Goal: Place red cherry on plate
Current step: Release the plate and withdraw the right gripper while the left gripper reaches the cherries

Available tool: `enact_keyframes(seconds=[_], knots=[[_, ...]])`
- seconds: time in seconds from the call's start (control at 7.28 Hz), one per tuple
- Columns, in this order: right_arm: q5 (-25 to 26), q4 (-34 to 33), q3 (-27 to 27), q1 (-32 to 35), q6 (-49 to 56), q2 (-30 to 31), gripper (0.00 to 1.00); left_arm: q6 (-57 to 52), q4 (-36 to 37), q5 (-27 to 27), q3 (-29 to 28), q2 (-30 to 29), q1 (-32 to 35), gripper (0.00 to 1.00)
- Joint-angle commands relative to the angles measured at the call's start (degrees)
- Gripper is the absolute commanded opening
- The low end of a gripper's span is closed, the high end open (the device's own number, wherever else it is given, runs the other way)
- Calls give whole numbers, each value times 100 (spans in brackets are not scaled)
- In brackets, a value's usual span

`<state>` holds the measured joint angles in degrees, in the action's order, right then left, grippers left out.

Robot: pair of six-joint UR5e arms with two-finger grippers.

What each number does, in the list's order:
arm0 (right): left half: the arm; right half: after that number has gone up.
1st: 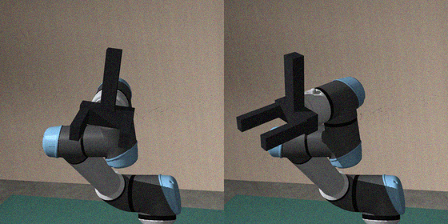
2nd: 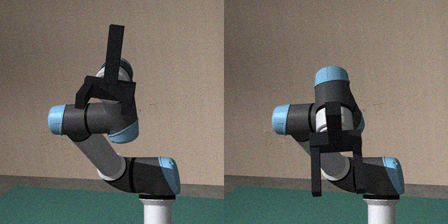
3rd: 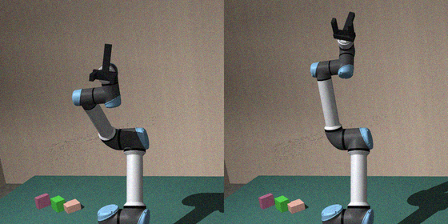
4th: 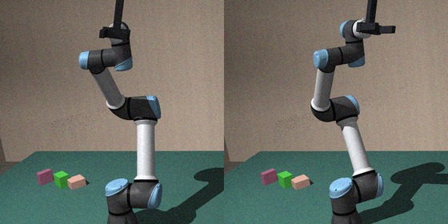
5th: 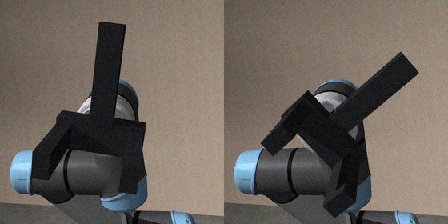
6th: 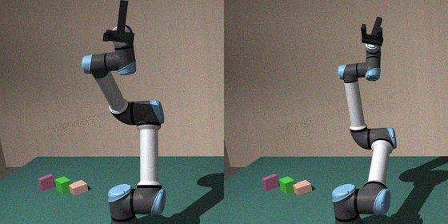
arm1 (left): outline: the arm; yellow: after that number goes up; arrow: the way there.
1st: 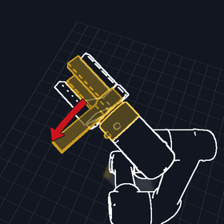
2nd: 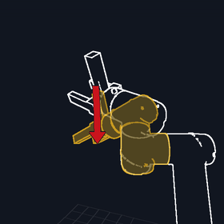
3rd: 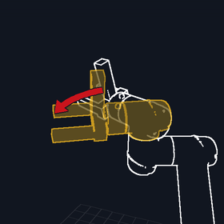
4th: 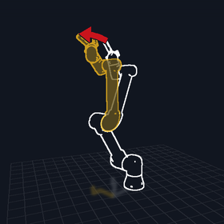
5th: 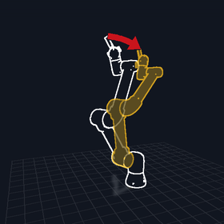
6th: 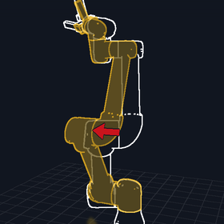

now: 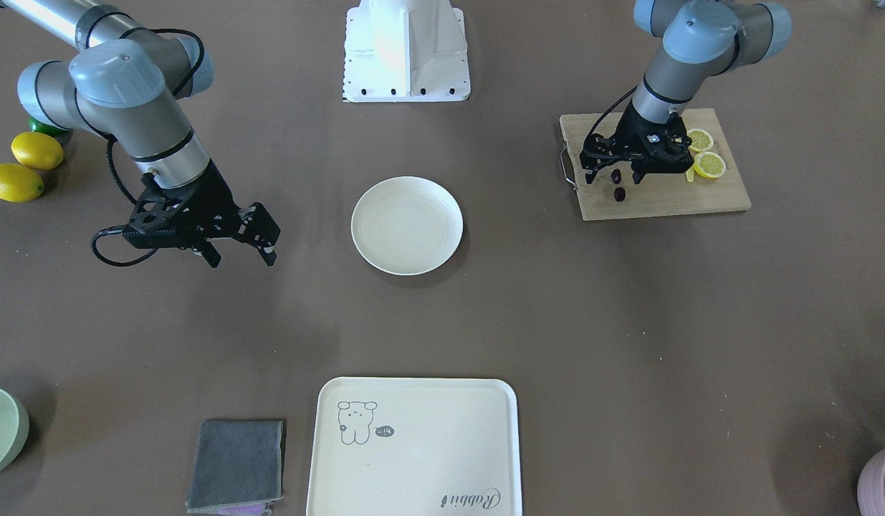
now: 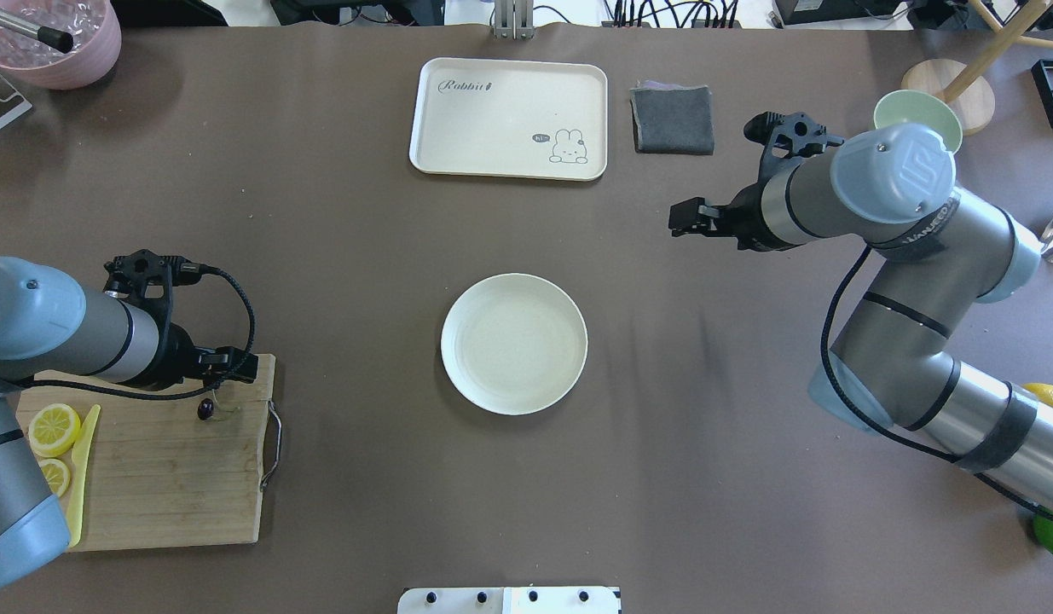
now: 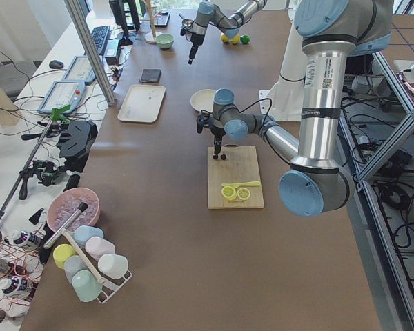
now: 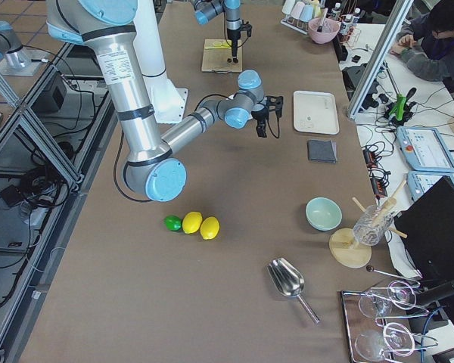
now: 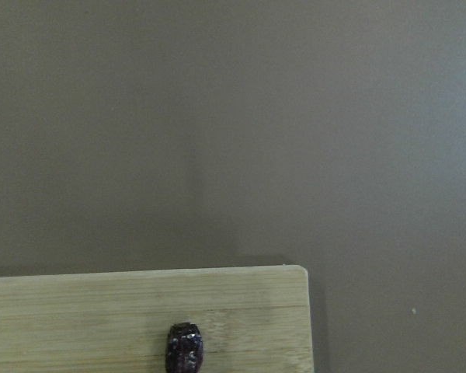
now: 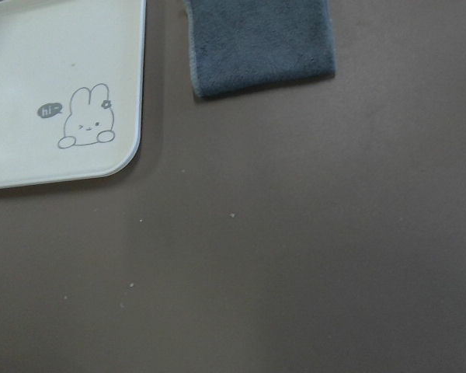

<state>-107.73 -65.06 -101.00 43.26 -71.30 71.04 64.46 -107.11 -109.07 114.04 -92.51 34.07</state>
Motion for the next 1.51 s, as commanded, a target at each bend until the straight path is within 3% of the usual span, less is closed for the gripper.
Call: enact_keyframes(seconds=[0.0, 0.14, 0.27, 0.41, 0.69, 1.37], knots=[[-256, -16, 10, 357, 466, 172, 100, -364, 235, 376, -4, -13, -75, 89], [-510, -16, 10, 602, 851, 303, 100, -364, 226, 387, -30, -39, -154, 77], [-730, -24, 27, 831, 1064, 366, 100, -364, 226, 387, -31, -39, -216, 58], [-967, -155, 36, 1103, 1336, 418, 100, -364, 217, 387, -39, -30, -251, 48], [-1154, -620, 36, 1482, 1969, 428, 100, -364, 217, 387, -83, 5, -295, 48], [-1119, -631, 45, 1510, 2015, 480, 100, -382, 234, 387, -101, 102, -304, 48]])
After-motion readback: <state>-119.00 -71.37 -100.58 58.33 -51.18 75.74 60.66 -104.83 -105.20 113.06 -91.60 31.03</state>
